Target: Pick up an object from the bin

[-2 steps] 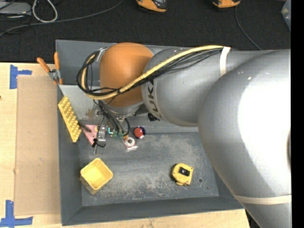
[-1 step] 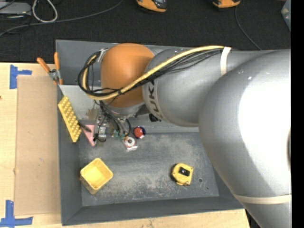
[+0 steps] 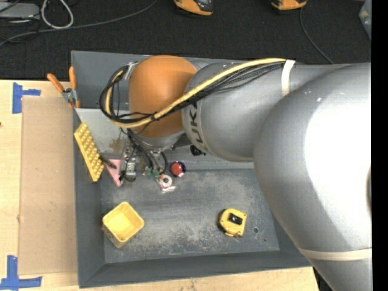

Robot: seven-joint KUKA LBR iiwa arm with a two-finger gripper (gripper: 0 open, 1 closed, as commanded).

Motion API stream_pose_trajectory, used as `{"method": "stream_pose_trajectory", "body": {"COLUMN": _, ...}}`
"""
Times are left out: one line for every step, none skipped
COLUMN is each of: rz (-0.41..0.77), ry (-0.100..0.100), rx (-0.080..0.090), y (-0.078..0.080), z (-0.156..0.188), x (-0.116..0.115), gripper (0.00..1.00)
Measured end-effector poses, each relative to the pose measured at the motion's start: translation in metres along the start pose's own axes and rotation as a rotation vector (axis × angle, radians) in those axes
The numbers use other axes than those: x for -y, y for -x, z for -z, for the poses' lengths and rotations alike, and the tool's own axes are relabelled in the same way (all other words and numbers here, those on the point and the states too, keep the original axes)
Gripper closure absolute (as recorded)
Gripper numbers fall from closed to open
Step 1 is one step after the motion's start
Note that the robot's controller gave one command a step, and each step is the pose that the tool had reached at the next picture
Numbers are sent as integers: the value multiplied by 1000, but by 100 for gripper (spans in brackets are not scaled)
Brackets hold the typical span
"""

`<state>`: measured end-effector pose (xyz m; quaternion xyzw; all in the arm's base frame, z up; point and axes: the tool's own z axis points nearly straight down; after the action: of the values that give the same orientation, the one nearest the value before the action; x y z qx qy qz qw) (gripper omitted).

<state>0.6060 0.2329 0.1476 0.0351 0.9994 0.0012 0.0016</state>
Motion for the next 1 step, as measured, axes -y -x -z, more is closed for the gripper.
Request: {"method": "stream_pose_trajectory", "body": {"rz": 32, "ry": -1, "rx": -2, "y": -27, "z": 40, "x": -4, "gripper": 100}}
